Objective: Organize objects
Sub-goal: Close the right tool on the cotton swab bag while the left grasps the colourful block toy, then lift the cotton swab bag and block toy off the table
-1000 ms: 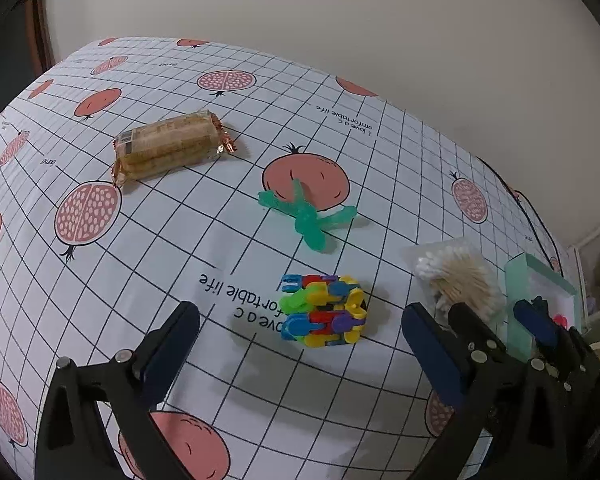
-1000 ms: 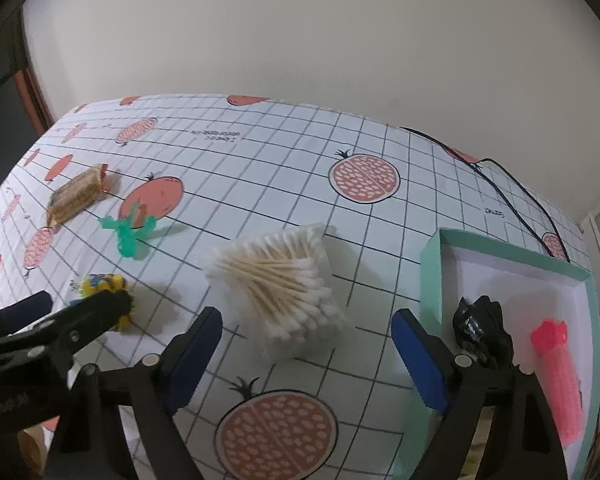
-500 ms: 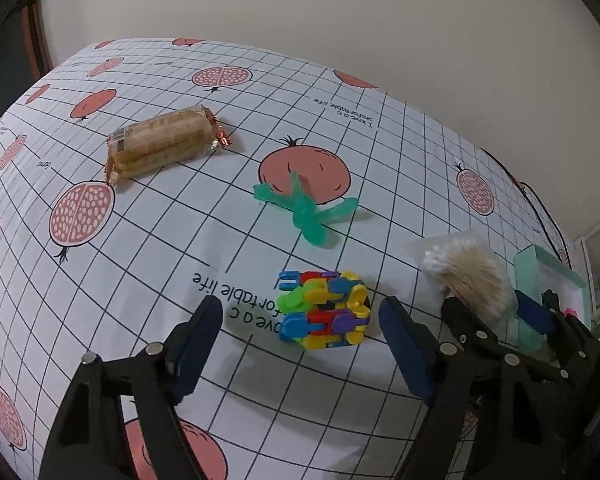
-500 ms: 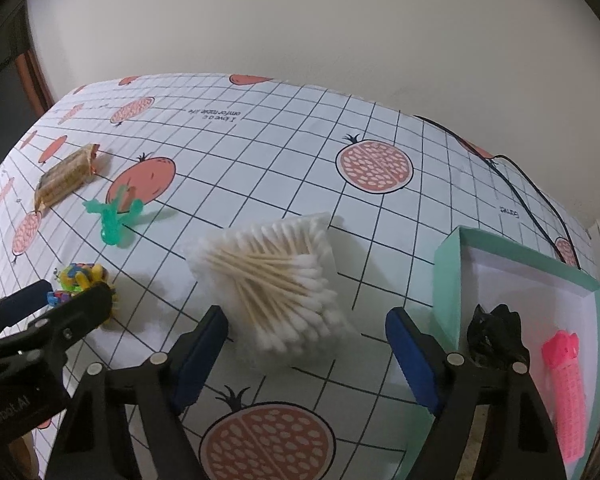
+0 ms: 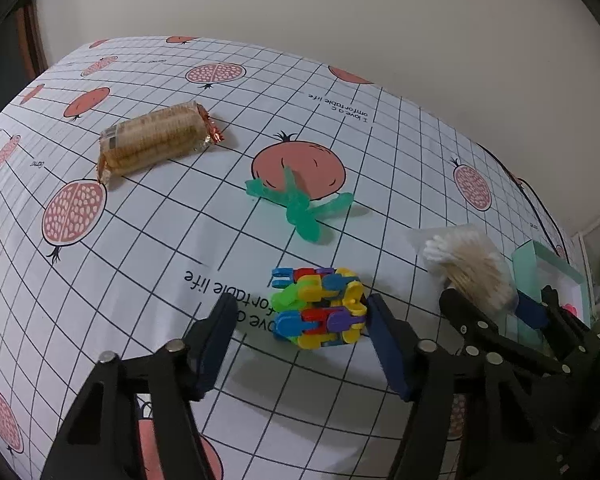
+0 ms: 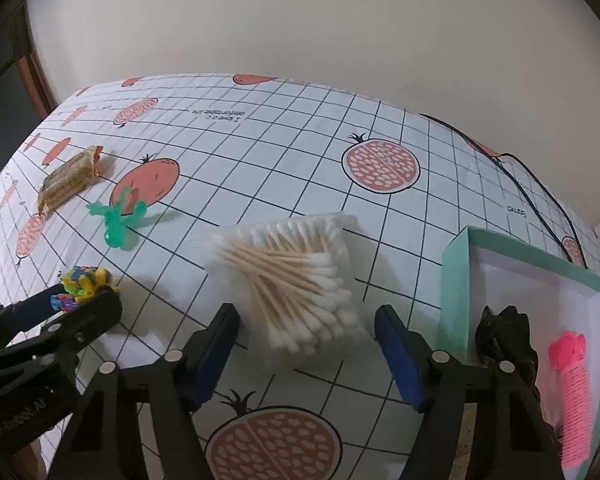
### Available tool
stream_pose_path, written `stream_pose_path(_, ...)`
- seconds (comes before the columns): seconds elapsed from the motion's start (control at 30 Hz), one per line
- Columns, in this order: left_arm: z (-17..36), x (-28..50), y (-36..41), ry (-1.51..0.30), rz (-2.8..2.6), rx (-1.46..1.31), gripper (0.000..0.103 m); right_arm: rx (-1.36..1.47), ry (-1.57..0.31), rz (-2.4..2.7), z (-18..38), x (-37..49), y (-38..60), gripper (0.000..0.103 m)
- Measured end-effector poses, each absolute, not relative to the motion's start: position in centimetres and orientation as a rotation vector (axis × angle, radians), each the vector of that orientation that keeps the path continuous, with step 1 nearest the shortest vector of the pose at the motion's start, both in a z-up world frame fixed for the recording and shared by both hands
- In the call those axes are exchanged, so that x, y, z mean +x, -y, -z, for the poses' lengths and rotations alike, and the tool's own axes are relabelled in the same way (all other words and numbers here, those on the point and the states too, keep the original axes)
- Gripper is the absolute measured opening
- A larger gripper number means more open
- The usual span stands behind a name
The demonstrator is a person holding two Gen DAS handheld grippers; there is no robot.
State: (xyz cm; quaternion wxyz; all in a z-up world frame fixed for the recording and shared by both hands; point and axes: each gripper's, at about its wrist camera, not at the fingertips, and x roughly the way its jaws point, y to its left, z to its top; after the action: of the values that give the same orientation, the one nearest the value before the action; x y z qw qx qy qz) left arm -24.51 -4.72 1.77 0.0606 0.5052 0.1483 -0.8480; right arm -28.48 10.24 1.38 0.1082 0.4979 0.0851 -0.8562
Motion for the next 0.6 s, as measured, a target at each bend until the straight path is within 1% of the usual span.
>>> stream_pose_path(0.1,-1.77,-24.48,4.73,-0.454,2.567,1.529,0.055,1.461,-0.242,2.512,-1.44,-28.36,-10.1,0.065)
stream_pose_path(0.17,-1.72,-24.5,4.72,-0.456,2.567,1.53,0.053,1.46,-0.232,2.506,-1.46,-28.28,-10.04,0.059)
stream_pose_path(0.27,-1.72,-24.52,4.75,-0.453,2.558,1.53,0.049,1.46,-0.222,2.501,-1.52,-28.09,-9.91,0.055)
stream_pose_path(0.6,-1.84,-24.25,4.96,-0.45,2.543,1.524,0.044,1.462,-0.131,2.493,-1.88,-27.61,-10.09,0.047)
